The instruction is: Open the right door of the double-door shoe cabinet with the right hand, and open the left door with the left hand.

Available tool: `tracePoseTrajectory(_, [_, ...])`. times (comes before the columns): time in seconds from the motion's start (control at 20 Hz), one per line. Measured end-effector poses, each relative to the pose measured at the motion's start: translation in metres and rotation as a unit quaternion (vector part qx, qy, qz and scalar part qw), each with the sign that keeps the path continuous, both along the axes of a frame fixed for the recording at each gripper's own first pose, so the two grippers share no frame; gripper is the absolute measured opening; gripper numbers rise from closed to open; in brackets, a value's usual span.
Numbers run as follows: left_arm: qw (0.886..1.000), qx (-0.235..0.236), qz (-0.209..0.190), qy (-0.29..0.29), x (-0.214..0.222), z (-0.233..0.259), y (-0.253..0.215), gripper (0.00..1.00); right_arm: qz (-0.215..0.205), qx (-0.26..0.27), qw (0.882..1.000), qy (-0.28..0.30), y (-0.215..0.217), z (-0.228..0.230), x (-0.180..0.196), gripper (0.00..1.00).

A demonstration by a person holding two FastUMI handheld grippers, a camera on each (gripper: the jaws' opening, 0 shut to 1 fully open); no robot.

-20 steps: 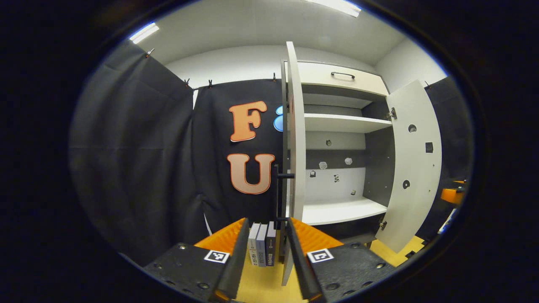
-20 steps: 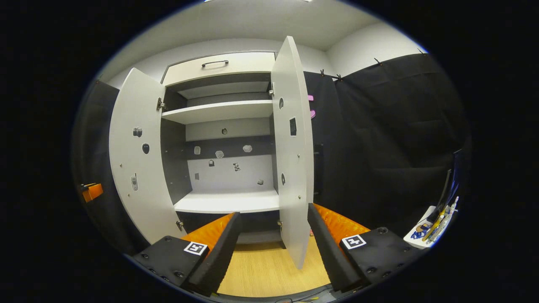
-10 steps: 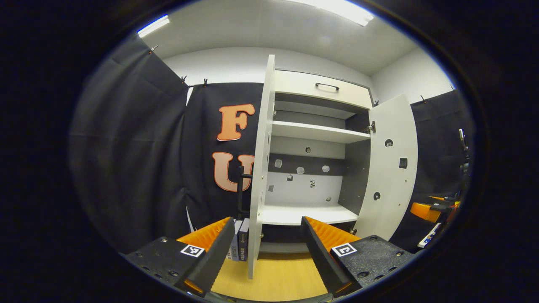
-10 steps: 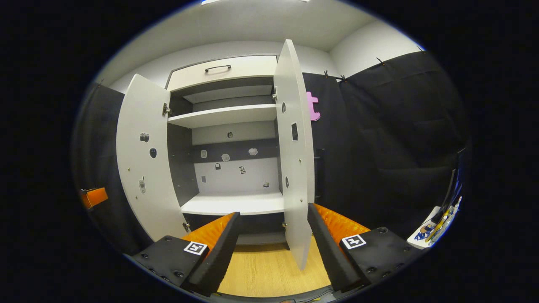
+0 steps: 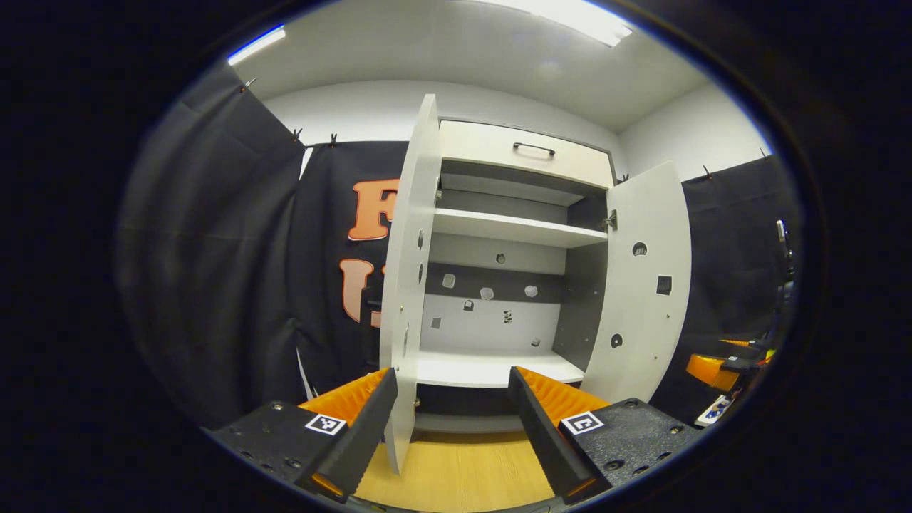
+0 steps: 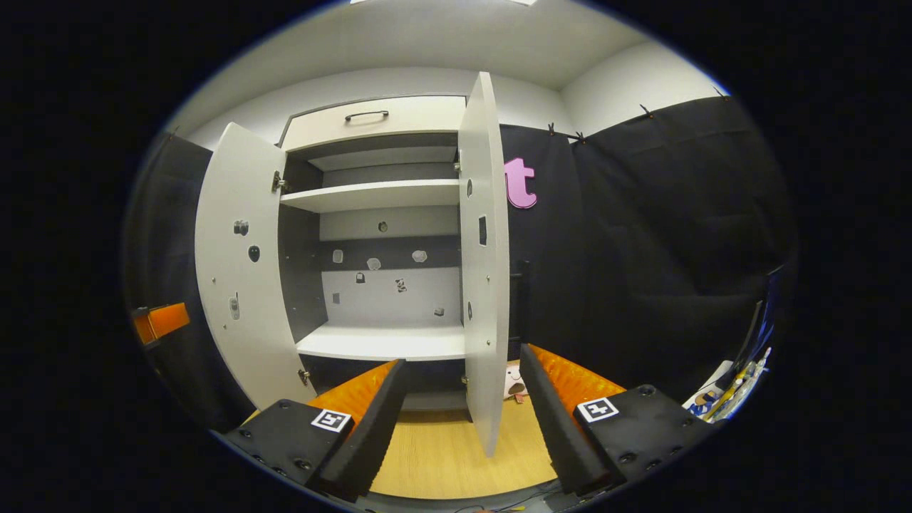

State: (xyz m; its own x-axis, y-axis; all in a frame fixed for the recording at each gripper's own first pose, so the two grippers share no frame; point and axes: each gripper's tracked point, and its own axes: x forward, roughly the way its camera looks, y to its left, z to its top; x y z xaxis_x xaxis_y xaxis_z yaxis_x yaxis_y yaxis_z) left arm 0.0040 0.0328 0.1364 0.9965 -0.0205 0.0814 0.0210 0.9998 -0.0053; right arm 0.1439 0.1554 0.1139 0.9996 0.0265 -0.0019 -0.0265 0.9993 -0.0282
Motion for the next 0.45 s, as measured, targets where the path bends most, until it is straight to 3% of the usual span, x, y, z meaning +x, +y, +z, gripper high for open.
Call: tracePoseTrajectory(0.45, [1.000, -0.004, -0.020, -0.015, 0.012, 0.006, -0.012, 0.95, 0.008, 0.003, 1.000, -0.012, 0.006, 0.003, 0.001, 0.99])
